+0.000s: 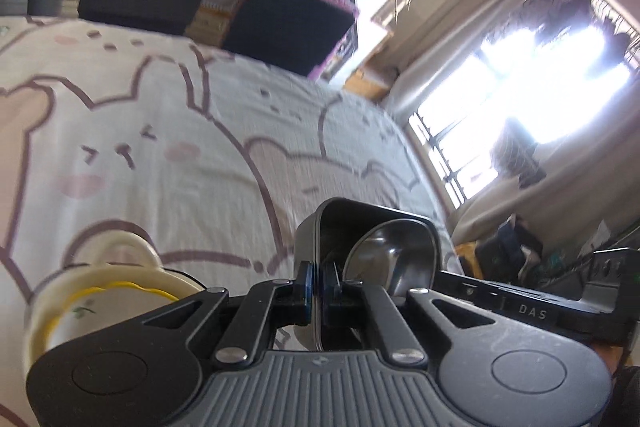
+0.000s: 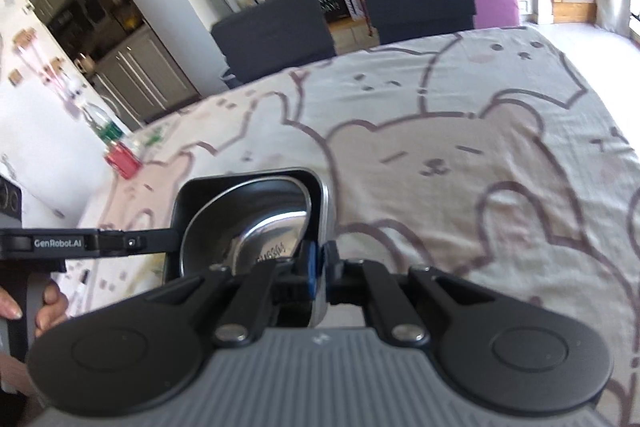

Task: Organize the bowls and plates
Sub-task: 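Carry the tray with both grippers over the yellow-rimmed plate stack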

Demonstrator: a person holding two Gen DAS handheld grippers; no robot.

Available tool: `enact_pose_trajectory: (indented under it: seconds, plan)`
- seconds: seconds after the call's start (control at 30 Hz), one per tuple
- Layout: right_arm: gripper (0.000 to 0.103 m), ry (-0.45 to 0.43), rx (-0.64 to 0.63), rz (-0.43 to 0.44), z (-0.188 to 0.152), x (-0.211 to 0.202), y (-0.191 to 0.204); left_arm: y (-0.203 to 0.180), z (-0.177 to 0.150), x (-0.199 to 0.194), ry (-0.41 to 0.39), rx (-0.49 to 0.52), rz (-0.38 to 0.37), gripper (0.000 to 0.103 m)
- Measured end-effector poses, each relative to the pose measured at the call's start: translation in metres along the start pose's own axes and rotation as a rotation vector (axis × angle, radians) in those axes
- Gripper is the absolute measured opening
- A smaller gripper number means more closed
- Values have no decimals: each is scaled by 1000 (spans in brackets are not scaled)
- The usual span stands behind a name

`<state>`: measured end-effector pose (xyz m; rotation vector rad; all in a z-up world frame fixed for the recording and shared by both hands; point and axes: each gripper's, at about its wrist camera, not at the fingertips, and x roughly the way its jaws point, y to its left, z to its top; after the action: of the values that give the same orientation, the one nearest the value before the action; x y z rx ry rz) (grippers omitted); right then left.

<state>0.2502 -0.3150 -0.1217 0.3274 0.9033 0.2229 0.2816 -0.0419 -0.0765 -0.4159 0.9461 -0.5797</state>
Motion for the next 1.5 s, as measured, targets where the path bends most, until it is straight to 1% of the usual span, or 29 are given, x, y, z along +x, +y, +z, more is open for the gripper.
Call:
enact_pose_trajectory:
  seconds: [0.17, 0.27, 0.4, 0.57, 0.73, 0.83, 1.17, 1.3, 1.5]
  plan:
    - [5, -4, 7, 63, 4, 6, 24, 21, -3, -36, -54, -24, 6, 5]
    - [5, 16, 6, 88, 6, 19, 41, 37, -7, -54, -73, -43, 25, 5]
    - [5, 44, -3, 112, -1, 35, 65, 57, -15, -75, -88, -66, 55, 5]
    - [5, 101, -24, 139, -9, 57, 91, 81, -23, -92, -104, -115, 94, 5]
    - [6, 163, -61, 127, -15, 79, 114, 95, -27, -98, -101, -135, 128, 5]
    - [7, 183, -86, 114, -20, 84, 122, 101, -30, -100, -93, -143, 131, 4]
    - [7, 257, -135, 69, -37, 98, 127, 113, -44, -83, -13, -136, 166, 5]
    - [8, 279, -158, 64, -41, 102, 130, 119, -46, -79, 2, -145, 178, 5]
    - [8, 287, -169, 55, -42, 101, 131, 120, -48, -75, 21, -145, 182, 5]
